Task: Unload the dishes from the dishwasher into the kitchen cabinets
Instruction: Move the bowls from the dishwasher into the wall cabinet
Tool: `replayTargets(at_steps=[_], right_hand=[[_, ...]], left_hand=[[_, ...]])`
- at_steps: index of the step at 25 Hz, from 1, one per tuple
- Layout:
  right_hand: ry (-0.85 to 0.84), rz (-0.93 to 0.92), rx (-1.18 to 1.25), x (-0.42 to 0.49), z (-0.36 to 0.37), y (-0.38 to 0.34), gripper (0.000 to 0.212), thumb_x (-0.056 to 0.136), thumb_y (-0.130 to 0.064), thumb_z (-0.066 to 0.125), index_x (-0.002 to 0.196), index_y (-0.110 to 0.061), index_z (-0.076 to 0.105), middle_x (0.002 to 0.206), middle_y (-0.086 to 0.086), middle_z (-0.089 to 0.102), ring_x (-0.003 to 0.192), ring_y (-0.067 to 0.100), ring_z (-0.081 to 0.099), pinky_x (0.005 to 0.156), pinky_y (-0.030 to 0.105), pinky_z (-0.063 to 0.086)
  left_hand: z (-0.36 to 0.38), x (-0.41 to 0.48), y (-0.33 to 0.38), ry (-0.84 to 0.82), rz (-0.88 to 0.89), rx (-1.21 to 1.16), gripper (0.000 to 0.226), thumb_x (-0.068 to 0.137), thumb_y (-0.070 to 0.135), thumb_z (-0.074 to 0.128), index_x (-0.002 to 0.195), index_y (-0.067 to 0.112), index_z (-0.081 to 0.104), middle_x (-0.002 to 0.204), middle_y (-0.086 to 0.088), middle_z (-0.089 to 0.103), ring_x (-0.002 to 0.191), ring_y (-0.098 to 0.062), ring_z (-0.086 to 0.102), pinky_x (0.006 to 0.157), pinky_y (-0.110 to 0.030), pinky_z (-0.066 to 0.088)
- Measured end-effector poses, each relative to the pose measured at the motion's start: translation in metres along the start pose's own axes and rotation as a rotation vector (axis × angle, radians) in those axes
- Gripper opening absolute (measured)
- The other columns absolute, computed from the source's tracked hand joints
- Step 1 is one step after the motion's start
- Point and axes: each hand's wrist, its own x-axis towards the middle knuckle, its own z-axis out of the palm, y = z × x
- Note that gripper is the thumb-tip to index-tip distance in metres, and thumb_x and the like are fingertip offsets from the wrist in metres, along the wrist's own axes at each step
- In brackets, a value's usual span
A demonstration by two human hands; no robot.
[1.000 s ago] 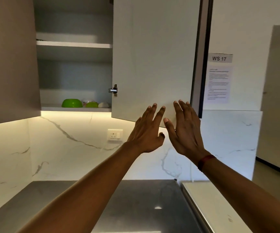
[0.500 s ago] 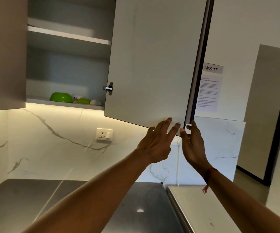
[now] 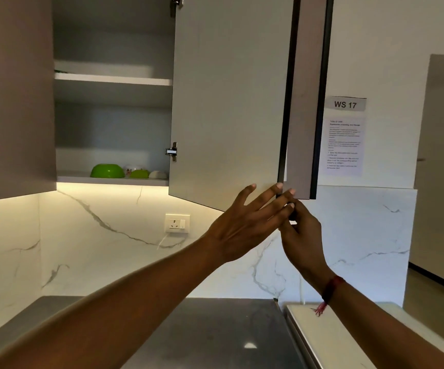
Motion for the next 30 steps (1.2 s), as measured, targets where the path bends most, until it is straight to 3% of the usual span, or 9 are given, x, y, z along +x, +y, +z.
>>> replayTargets(at_steps=[4, 8, 11, 15, 17, 19, 22, 26, 30], right_hand=[[-0.013, -0.062, 0.087, -0.012, 0.015, -0.015, 0.027, 0.096, -0.016, 0.055, 0.116, -0.033, 0.055, 0.097, -0.026, 0.059, 0.089, 0.0, 0.062, 0.07, 0.005, 0.048], [-0.085, -0.085, 0.192, -0.024, 0.039, -0.03, 0.014, 0.09, -0.05, 0.048, 0.103, -0.047, 0.052, 0.095, -0.032, 0.061, 0.088, 0.004, 0.065, 0.076, 0.015, 0.053], [-0.159, -0.115, 0.327, -0.032, 0.062, -0.04, 0.045, 0.083, -0.077, 0.037, 0.109, -0.044, 0.055, 0.101, -0.039, 0.062, 0.1, -0.003, 0.062, 0.08, 0.009, 0.049], [-0.349, -0.11, 0.478, -0.044, 0.095, -0.048, 0.051, 0.082, -0.08, 0.032, 0.129, -0.061, 0.041, 0.128, -0.047, 0.044, 0.123, -0.015, 0.044, 0.092, 0.003, 0.037], [-0.431, -0.134, 0.511, -0.045, 0.113, -0.05, 0.067, 0.08, -0.082, 0.033, 0.14, -0.051, 0.028, 0.138, -0.046, 0.032, 0.131, -0.015, 0.033, 0.099, 0.005, 0.033], [-0.501, -0.183, 0.501, -0.045, 0.132, -0.051, 0.076, 0.083, -0.08, 0.032, 0.148, -0.041, 0.02, 0.151, -0.033, 0.024, 0.141, -0.004, 0.024, 0.113, 0.023, 0.028], [-0.594, -0.24, 0.382, -0.046, 0.161, -0.054, 0.073, 0.086, -0.079, 0.025, 0.149, -0.047, 0.008, 0.158, -0.024, 0.01, 0.147, 0.003, 0.013, 0.12, 0.046, 0.017], [-0.657, -0.39, 0.181, -0.049, 0.203, -0.072, 0.083, 0.085, -0.08, 0.019, 0.151, -0.038, -0.009, 0.158, -0.026, -0.012, 0.146, -0.001, -0.004, 0.12, 0.042, 0.009], [-0.653, -0.522, 0.025, -0.051, 0.243, -0.086, 0.084, 0.089, -0.074, 0.019, 0.151, -0.03, -0.017, 0.157, -0.016, -0.024, 0.147, 0.006, -0.015, 0.119, 0.041, 0.002]], left_hand=[[-0.013, -0.023, -0.016, 0.03, 0.035, 0.085, 0.062, 0.091, 0.021, 0.059, 0.147, 0.013, 0.033, 0.155, -0.014, 0.03, 0.144, -0.036, 0.024, 0.11, -0.058, 0.027], [-0.028, -0.051, -0.032, 0.075, 0.043, 0.151, 0.061, 0.092, 0.025, 0.057, 0.146, 0.013, 0.03, 0.153, -0.012, 0.035, 0.143, -0.034, 0.028, 0.111, -0.058, 0.026], [-0.041, -0.074, -0.045, 0.075, 0.029, 0.18, 0.058, 0.095, 0.025, 0.054, 0.146, 0.014, 0.029, 0.155, -0.012, 0.031, 0.145, -0.033, 0.022, 0.113, -0.06, 0.022], [-0.059, -0.105, -0.058, 0.036, 0.009, 0.237, 0.053, 0.095, 0.026, 0.039, 0.147, 0.016, 0.028, 0.155, -0.011, 0.019, 0.146, -0.035, 0.011, 0.113, -0.06, 0.011], [-0.069, -0.123, -0.064, 0.015, -0.027, 0.285, 0.06, 0.093, 0.029, 0.051, 0.147, 0.015, 0.029, 0.156, -0.012, 0.018, 0.146, -0.036, 0.009, 0.114, -0.061, 0.011], [-0.077, -0.142, -0.07, 0.004, -0.073, 0.333, 0.064, 0.089, 0.031, 0.06, 0.145, 0.013, 0.033, 0.154, -0.013, 0.022, 0.145, -0.037, 0.013, 0.114, -0.062, 0.012], [-0.09, -0.17, -0.082, 0.0, -0.129, 0.41, 0.056, 0.092, 0.028, 0.055, 0.141, 0.009, 0.036, 0.151, -0.016, 0.027, 0.142, -0.036, 0.021, 0.114, -0.06, 0.009], [-0.109, -0.204, -0.107, -0.118, -0.149, 0.483, 0.045, 0.095, 0.02, 0.04, 0.137, 0.004, 0.048, 0.147, -0.019, 0.042, 0.14, -0.038, 0.031, 0.114, -0.059, 0.01], [-0.113, -0.235, -0.132, -0.258, -0.156, 0.573, 0.048, 0.093, 0.018, 0.039, 0.138, 0.002, 0.047, 0.146, -0.02, 0.042, 0.14, -0.039, 0.03, 0.115, -0.058, 0.01]])
